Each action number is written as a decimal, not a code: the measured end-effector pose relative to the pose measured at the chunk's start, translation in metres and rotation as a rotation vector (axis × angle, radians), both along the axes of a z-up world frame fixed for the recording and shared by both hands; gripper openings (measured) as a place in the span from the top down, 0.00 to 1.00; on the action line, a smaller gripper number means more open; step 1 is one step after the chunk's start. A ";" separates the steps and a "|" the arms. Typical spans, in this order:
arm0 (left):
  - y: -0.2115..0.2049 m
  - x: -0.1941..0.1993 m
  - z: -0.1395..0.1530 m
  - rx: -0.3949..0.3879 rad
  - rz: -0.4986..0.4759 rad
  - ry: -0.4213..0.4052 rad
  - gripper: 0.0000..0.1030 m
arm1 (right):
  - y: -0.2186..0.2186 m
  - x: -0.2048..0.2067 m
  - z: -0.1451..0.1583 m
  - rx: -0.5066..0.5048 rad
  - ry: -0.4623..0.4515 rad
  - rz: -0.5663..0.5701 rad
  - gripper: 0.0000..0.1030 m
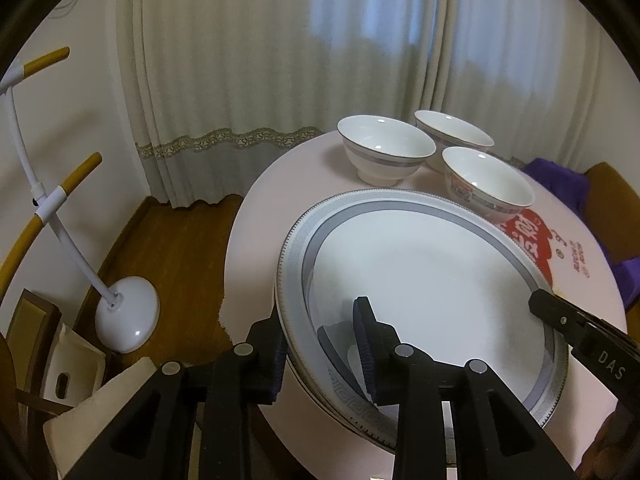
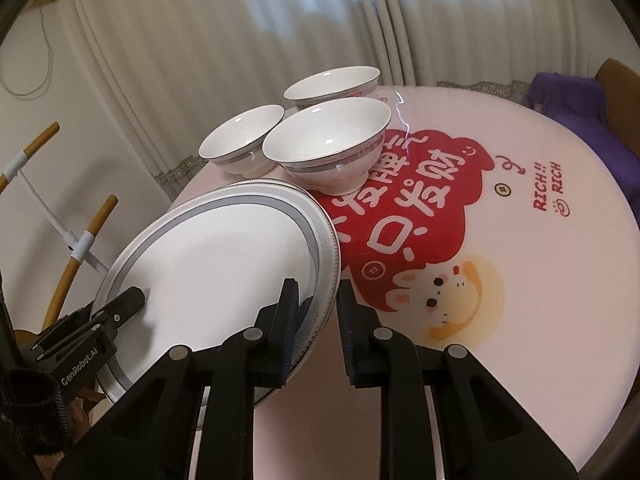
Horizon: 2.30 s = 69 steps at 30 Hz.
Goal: Organize plates and bowls
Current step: 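Open both tools to release the plate rim and lift away, then move both tools to a white bowl and grasp its rim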
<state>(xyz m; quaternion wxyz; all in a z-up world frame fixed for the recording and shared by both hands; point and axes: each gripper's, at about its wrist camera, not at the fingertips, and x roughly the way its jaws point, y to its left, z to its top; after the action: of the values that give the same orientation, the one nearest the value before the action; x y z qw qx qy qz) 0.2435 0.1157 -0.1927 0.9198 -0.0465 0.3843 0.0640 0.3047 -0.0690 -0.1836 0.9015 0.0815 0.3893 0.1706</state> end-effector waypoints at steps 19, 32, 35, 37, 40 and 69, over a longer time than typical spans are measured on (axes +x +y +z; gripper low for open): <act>-0.002 -0.001 0.003 -0.008 -0.019 0.014 0.63 | 0.000 0.006 -0.005 0.014 0.019 -0.030 0.71; 0.004 0.006 0.000 -0.003 0.008 0.049 0.62 | -0.009 0.024 -0.020 0.192 0.099 0.017 0.78; 0.002 0.006 0.002 0.010 0.008 0.040 0.61 | -0.004 0.024 -0.017 0.170 0.086 0.022 0.80; 0.002 0.007 0.002 0.005 0.010 0.039 0.61 | -0.005 0.023 -0.017 0.172 0.085 0.024 0.80; 0.003 0.008 0.002 0.001 0.007 0.042 0.60 | -0.005 0.024 -0.017 0.164 0.087 0.026 0.76; -0.036 -0.034 0.126 -0.060 -0.130 -0.133 0.09 | -0.051 -0.024 0.118 0.093 -0.120 0.006 0.23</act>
<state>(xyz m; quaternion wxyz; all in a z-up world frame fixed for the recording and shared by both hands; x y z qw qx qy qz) 0.2090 0.0802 -0.0667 0.9436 -0.0533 0.3265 -0.0105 0.2811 -0.1199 -0.0659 0.9179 0.1116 0.3267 0.1959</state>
